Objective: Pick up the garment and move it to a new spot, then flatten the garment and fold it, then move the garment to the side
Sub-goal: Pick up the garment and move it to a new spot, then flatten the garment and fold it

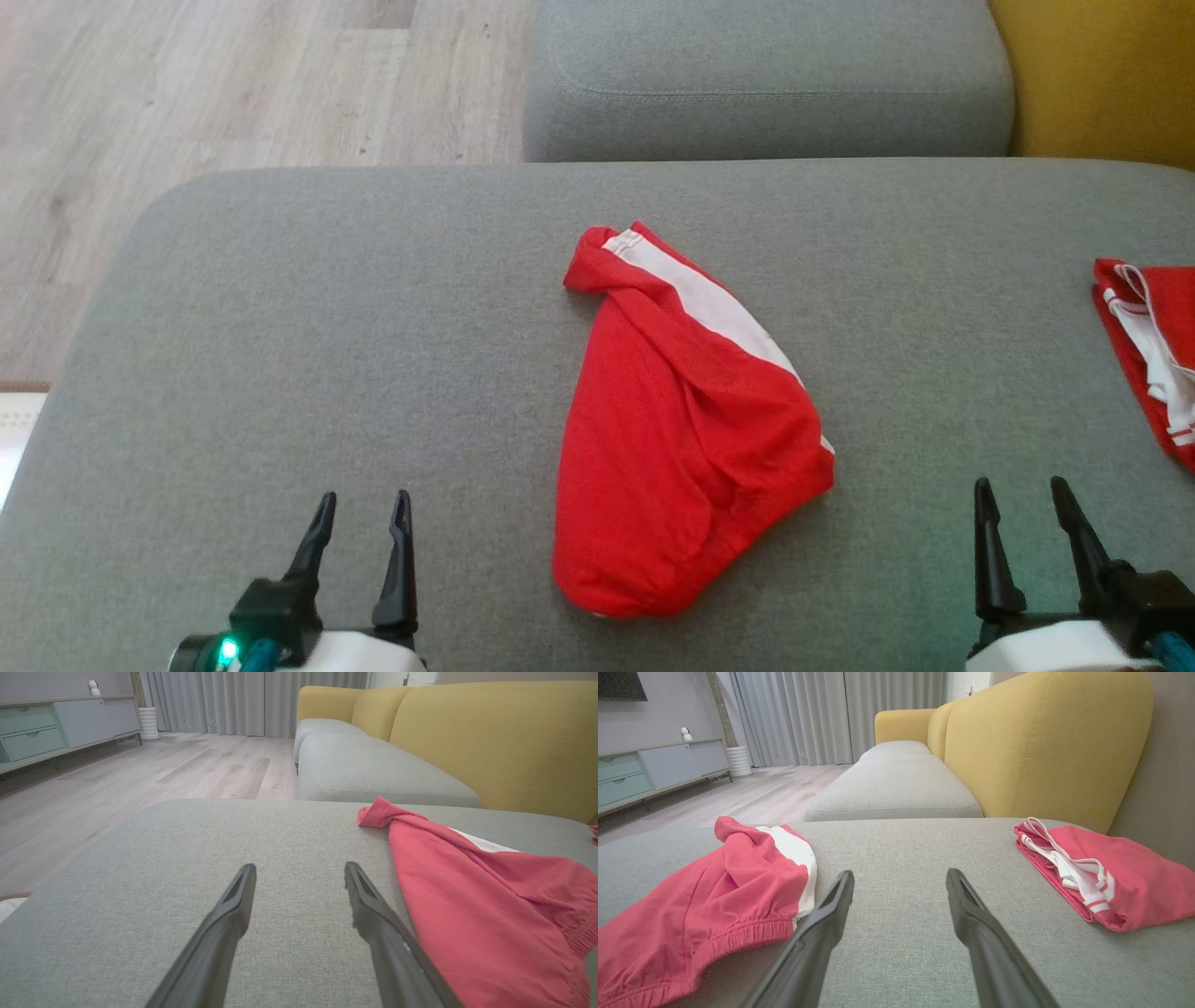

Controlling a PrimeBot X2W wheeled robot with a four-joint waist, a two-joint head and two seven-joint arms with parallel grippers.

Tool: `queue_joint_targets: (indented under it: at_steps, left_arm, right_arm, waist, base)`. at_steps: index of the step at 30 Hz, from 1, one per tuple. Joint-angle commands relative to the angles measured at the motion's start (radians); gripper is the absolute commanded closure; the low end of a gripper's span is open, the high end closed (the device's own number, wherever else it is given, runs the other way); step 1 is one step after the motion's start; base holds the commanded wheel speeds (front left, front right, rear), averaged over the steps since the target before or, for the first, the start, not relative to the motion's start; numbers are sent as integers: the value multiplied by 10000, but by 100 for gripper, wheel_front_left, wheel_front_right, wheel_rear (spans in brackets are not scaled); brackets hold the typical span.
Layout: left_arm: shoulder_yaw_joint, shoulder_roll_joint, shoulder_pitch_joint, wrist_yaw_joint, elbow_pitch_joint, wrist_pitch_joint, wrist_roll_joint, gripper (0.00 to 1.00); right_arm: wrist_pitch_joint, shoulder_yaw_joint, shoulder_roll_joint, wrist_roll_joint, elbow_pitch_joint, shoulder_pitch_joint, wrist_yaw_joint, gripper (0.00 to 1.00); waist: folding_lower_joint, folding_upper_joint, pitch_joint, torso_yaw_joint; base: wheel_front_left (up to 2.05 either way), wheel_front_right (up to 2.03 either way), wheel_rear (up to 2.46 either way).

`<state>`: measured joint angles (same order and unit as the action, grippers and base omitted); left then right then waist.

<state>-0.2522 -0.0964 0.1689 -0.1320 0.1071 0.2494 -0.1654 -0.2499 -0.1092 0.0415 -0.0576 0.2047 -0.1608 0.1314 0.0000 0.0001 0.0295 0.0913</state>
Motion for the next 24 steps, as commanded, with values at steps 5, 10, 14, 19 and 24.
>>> queue_joint_targets:
  at_steps: [5,10,14,19,24]
  left_arm:
    - [558,143,-356,186,-230,123,233,0]
    - [732,241,-377,279,-203,123,345,0]
    - [876,293,-332,332,-223,123,416,0]
    - [962,348,-376,422,-310,124,476,0]
    - [714,398,-589,582,-459,124,494,0]
  right_arm:
    - [-118,263,87,73,-215,297,-7,0]
    - [-118,290,87,54,-193,268,-7,0]
    - [-118,320,87,59,-195,255,-7,0]
    - [-118,302,87,87,-230,302,-7,0]
    - [-118,285,87,122,-285,391,-7,0]
  waist:
    - [0,-1,-11,-173]
    - [0,-1,-19,-332]
    - [0,-1,-17,-432]
    - [0,-1,-53,-506]
    - [0,-1,-120,-638]
  base:
    - [0,0,0]
    - [0,0,0]
    - [0,0,0]
    - [0,0,0]
    - [0,0,0]
